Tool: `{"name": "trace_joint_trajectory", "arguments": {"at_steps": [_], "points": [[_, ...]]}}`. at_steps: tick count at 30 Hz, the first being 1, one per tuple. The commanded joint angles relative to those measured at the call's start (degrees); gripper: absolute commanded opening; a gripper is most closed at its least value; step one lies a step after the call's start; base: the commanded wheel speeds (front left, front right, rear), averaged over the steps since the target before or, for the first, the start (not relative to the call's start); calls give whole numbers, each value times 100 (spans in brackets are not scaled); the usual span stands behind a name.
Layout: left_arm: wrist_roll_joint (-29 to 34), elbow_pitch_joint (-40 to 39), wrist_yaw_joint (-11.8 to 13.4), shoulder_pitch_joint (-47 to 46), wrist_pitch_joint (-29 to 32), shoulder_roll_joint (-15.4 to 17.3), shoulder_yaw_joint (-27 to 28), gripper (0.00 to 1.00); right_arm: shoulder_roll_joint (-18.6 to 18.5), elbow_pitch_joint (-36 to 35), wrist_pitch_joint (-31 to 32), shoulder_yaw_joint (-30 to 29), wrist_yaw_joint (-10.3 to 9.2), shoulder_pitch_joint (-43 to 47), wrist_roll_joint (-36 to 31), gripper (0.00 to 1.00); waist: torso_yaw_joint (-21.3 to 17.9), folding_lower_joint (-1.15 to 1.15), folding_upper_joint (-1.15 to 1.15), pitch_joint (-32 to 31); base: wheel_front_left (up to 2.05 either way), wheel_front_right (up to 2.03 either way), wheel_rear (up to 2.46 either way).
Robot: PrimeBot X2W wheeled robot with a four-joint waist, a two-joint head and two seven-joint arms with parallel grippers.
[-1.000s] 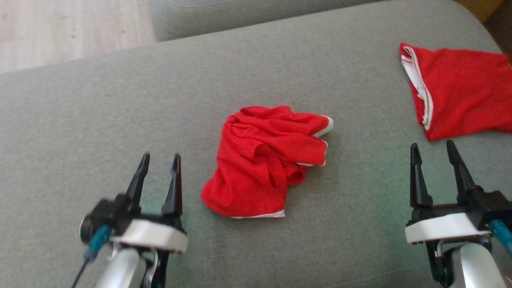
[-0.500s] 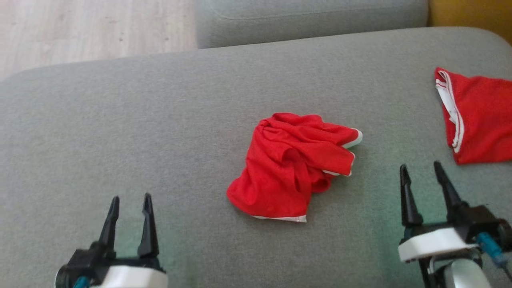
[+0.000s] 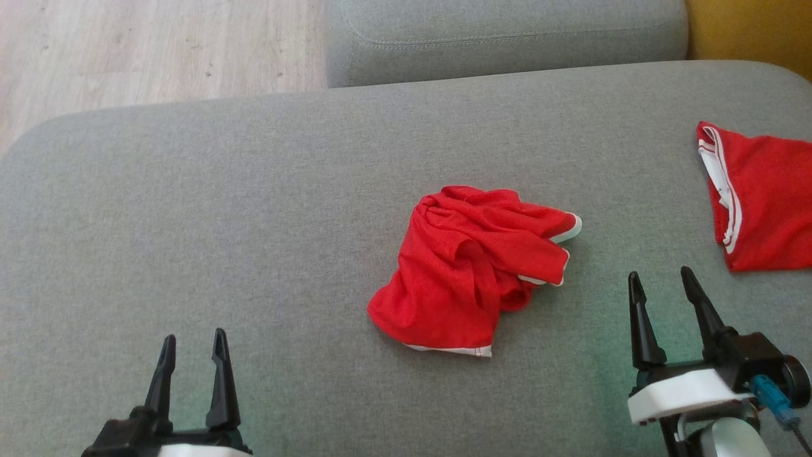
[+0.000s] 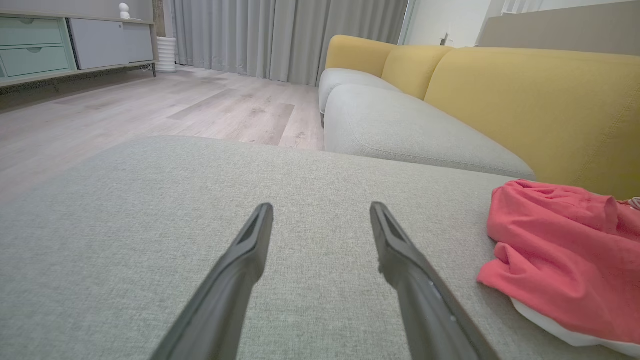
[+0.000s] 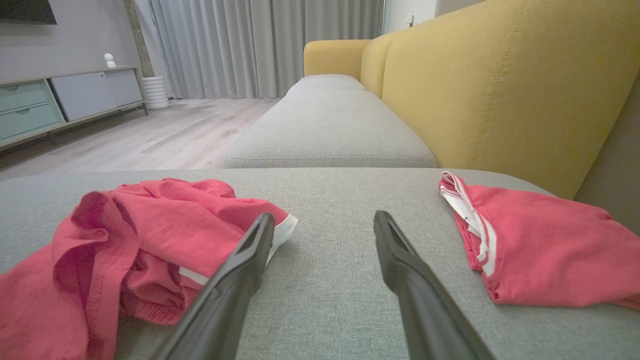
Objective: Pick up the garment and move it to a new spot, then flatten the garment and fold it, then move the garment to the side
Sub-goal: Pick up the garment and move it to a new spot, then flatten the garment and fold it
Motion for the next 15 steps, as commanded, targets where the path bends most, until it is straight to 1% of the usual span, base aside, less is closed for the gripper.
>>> {"name": "trace_joint_trajectory", "arguments": {"at_steps": [1, 15], "points": [[45, -197, -20, -172, -55, -18, 227, 100, -28, -156, -38, 154, 43, -69, 47, 100, 0, 0, 0, 15, 0, 0, 0], [57, -184, -110, -266, -56, -51, 280, 100, -28, -144, -38, 219, 43, -107, 95, 100, -91, 0, 0, 88, 0, 0, 0]]}}
